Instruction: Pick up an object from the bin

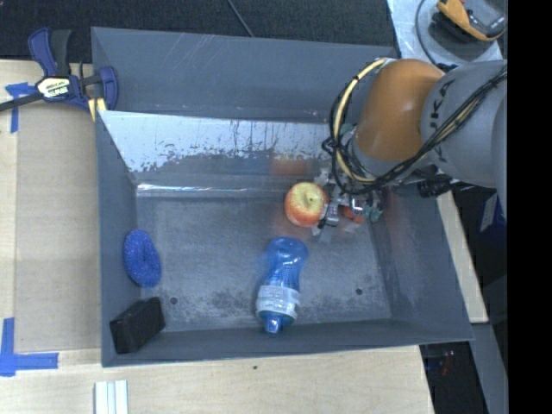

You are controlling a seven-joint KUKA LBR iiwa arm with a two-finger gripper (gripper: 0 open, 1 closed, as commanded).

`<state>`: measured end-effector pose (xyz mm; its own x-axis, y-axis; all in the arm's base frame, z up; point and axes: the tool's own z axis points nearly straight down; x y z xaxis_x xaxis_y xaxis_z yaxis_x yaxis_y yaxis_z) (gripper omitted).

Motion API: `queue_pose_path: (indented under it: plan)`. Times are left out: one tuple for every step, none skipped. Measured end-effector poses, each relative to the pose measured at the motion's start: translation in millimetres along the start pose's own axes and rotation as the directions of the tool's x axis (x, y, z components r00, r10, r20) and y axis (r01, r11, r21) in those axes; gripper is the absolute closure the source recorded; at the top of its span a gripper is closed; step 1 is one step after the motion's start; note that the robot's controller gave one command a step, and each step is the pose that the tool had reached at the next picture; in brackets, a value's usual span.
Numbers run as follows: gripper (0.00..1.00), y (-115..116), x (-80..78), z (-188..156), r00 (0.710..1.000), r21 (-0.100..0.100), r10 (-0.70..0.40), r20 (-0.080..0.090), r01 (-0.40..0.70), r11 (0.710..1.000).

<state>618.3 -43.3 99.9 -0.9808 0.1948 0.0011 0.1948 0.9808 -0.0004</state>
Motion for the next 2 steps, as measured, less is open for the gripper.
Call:
queue_pose_path:
  plan:
    - [0.0, 7.8, -7.8, 27.3, 0.999, 0.005, -0.043, 0.009, 0.043, 0.999]
    - [1.0, 50.5, 2.5, 27.4, 0.999, 0.005, -0.047, 0.005, 0.047, 0.999]
